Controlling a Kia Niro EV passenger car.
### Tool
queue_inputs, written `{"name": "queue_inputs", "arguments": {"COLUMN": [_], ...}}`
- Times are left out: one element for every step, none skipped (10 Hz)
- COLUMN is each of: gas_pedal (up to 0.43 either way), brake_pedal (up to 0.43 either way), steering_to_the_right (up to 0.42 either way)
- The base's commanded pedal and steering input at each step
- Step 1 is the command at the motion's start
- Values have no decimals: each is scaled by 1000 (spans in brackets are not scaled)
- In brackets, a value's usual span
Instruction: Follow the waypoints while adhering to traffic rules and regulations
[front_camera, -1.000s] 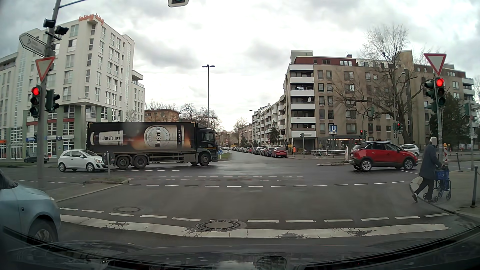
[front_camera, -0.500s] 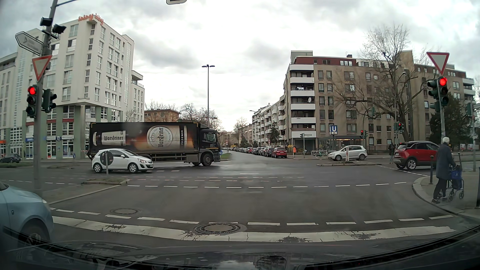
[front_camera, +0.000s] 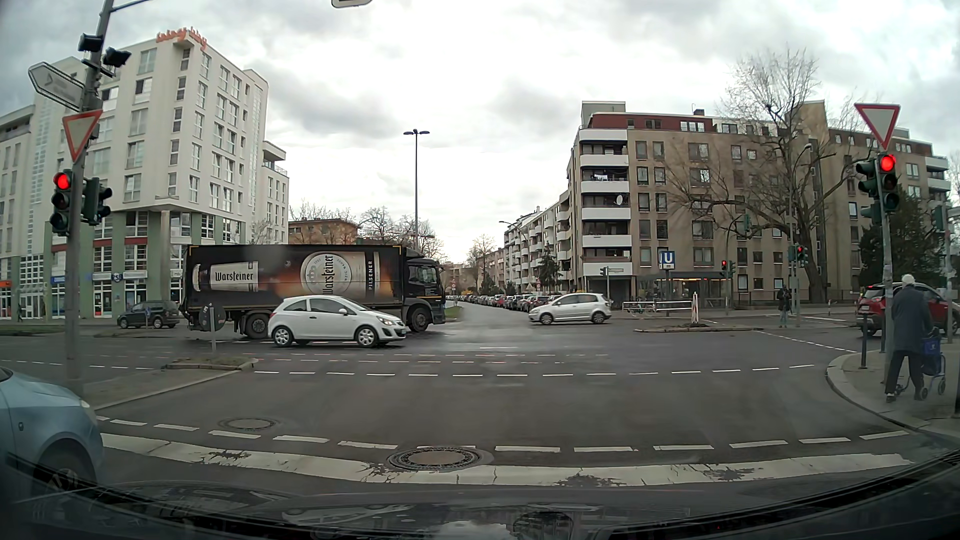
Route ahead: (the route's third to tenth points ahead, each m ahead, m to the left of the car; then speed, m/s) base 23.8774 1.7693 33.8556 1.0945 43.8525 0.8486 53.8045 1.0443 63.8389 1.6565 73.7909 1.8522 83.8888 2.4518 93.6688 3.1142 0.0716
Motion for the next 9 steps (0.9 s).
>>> {"name": "queue_inputs", "arguments": {"gas_pedal": [0,0,0,0,0,0,0,0,0], "brake_pedal": [159,159,165,177,183,213,238,274,305], "steering_to_the_right": [-6,-6,-6,-6,-6,-6,-6,-6,-6]}}
